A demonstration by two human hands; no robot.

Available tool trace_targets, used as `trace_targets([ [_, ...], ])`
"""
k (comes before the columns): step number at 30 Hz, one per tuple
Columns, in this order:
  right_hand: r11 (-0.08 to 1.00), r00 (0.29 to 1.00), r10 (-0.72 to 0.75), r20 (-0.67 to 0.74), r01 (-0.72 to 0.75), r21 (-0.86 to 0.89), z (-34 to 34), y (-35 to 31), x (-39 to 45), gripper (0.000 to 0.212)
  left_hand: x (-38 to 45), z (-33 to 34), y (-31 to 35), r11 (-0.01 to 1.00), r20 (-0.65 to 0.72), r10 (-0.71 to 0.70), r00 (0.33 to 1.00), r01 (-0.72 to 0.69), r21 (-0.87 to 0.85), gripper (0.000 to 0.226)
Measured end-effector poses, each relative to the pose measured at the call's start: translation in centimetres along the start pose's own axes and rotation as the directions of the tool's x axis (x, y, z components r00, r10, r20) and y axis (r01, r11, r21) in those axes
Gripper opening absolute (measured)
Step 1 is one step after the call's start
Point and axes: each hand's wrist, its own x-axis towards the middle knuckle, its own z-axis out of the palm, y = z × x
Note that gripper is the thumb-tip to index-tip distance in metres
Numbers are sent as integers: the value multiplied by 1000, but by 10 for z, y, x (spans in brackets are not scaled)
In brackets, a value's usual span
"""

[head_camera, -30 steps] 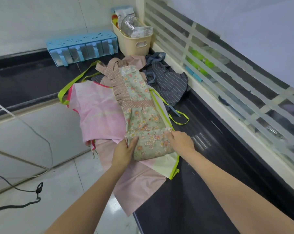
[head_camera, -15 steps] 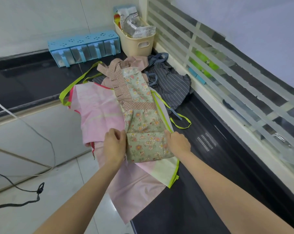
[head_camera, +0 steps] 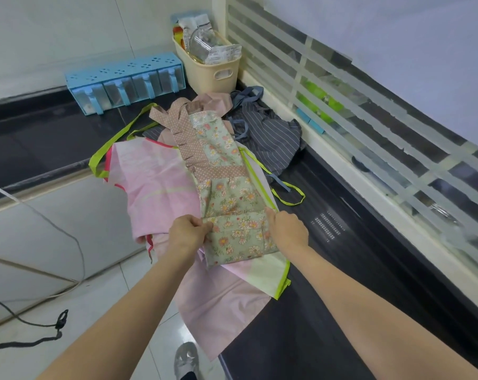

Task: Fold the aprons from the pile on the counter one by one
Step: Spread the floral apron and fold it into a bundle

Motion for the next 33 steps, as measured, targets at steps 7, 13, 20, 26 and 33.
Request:
trace_targets([
  [7, 986, 999, -37, -40, 30, -162, 10, -12, -4, 60, 6, -9, -14, 951, 186, -181, 966, 220, -216, 25],
  [13, 974, 988, -109, -106, 85, -212, 4, -7, -6, 39, 6, -8, 0, 313, 307, 800, 516, -795, 520, 36],
  [20, 625, 683, -684, 255, 730, -277, 1, 33, -14, 78, 14, -5, -42, 71, 795, 350, 495, -861, 504, 102],
  [26, 710, 717, -542, 438, 670, -216, -3, 14, -4, 84, 14, -9, -17, 639, 711, 244, 660, -660, 394, 116],
  [33, 949, 869, -298, 395, 226, 220, -30, 0, 23, 66, 33, -27, 2, 1000, 555, 25, 832, -27, -4, 56],
])
